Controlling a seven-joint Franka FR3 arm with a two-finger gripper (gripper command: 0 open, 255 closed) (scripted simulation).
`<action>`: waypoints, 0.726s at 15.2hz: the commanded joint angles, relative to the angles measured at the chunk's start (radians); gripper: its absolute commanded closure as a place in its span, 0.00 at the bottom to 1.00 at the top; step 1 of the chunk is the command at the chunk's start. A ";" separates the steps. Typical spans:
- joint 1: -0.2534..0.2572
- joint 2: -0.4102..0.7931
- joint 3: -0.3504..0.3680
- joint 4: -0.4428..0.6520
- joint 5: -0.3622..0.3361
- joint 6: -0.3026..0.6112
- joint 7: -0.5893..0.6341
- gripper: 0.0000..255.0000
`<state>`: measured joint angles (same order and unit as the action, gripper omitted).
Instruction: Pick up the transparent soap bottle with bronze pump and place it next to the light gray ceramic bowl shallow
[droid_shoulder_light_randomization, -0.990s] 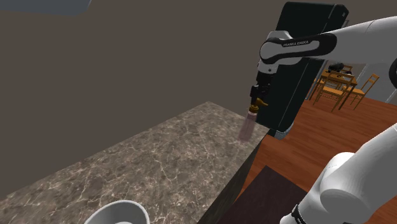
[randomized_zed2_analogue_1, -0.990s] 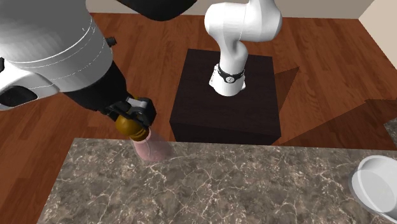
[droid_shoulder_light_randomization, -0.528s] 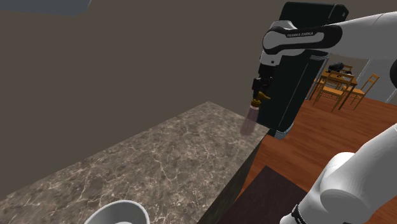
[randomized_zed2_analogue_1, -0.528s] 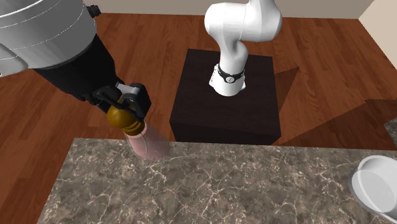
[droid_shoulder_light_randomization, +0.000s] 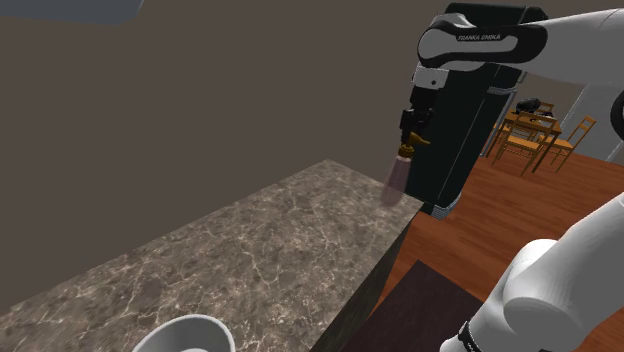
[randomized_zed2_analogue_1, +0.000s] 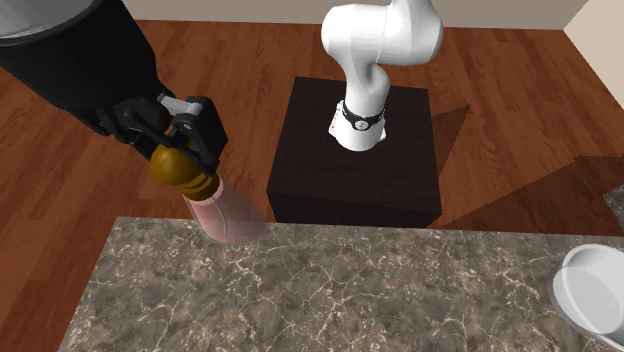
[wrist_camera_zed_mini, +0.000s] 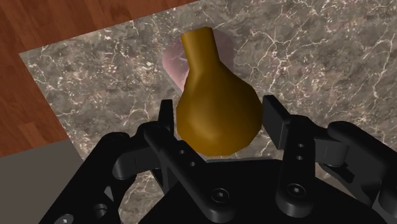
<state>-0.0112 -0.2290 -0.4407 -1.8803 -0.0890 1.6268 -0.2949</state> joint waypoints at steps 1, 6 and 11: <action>0.001 0.004 0.000 0.035 0.002 -0.031 -0.002 1.00; 0.003 0.020 0.000 0.118 0.009 -0.099 -0.007 1.00; 0.004 0.042 -0.002 0.209 0.017 -0.169 -0.015 1.00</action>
<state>-0.0079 -0.1929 -0.4430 -1.6928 -0.0747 1.4730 -0.3097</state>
